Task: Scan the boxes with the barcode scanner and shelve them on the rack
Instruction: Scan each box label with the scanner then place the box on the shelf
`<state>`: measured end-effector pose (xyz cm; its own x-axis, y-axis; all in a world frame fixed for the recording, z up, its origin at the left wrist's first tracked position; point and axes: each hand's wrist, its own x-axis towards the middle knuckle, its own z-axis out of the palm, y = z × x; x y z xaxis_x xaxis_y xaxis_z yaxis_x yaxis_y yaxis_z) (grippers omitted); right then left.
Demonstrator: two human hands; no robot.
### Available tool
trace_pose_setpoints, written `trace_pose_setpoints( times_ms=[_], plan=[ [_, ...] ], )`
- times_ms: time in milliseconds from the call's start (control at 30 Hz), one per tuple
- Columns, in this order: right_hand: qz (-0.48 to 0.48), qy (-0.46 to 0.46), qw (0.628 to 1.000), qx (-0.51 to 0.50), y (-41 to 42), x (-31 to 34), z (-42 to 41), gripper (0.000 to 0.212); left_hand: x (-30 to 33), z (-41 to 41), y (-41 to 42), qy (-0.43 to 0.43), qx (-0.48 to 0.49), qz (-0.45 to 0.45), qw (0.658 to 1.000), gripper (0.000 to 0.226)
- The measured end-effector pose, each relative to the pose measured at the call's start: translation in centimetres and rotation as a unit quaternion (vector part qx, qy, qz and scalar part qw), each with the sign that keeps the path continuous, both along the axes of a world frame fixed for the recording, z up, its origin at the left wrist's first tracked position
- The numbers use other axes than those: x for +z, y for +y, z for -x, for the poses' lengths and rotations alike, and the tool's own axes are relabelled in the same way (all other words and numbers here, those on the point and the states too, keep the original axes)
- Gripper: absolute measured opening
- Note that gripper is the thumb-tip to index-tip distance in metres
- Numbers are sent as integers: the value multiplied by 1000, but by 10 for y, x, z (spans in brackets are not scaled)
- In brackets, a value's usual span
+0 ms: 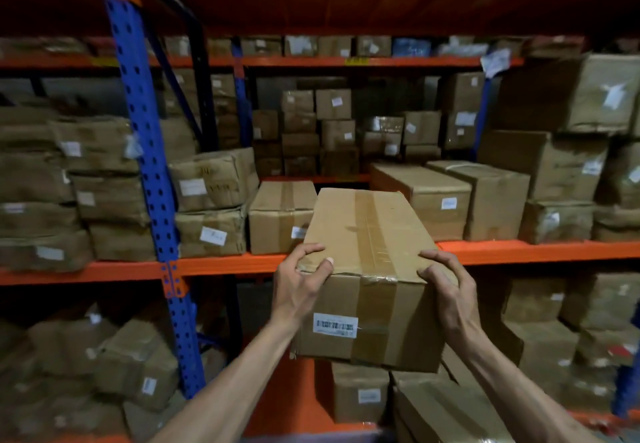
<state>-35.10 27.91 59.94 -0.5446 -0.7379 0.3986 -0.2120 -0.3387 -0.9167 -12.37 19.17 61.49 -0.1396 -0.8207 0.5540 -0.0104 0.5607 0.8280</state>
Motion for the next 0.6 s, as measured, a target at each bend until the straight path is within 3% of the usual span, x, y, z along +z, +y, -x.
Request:
trace_pose_setpoints(
  times_ms=[333,600],
  plan=[
    [89,27,996,17,-134,105,-15,34,101,-19,-118,37,24,91,995,45],
    [77,52,995,19,-311,143,-34,34,132,-39,-288,62,52,70,994,33]
  ],
)
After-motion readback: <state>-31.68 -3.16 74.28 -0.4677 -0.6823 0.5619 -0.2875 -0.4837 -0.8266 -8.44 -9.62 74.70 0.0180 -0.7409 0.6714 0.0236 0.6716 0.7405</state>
